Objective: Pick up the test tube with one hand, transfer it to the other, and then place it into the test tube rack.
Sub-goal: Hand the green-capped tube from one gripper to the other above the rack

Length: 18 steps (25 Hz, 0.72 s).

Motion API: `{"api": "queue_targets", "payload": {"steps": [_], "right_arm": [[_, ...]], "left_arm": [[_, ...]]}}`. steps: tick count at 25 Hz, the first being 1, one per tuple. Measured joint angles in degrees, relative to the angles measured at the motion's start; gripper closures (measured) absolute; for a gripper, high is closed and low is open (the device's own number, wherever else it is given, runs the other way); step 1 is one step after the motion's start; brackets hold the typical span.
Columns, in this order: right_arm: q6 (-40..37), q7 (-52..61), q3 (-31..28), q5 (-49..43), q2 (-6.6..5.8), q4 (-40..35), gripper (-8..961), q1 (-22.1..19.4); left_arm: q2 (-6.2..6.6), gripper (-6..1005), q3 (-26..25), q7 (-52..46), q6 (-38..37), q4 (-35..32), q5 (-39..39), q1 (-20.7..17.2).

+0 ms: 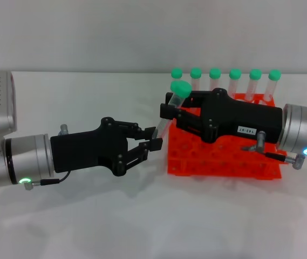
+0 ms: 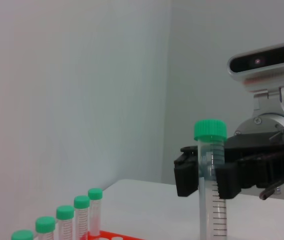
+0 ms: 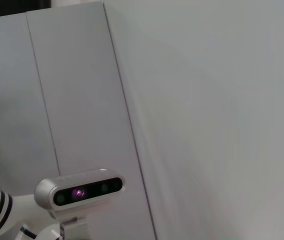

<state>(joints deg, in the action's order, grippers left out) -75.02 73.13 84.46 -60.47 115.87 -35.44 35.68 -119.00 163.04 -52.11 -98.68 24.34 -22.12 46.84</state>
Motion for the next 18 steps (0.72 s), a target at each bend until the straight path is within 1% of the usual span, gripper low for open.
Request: {"api": "queue_targets", "payload": {"steps": [8,15,18], "right_arm": [[0.11,-0.02,0.30,0.16,0.07,0.20,687,-0.21],[0.15,-0.11,0.19,0.73,0.16,0.40,733,-0.82],[0.18,-0.11,0.17,1.00,0.14,0.27,750,-1.09]], "left_arm": [[0.00,732,-0.01,-0.10,-0.05,-0.06,0.00,-0.24],[0.01,717,0.01,-0.28,0.06,0.21,-0.11,-1.11],[0.07,710,0.01,-0.50,0.08,0.38,-1.74,-2.41]]}}
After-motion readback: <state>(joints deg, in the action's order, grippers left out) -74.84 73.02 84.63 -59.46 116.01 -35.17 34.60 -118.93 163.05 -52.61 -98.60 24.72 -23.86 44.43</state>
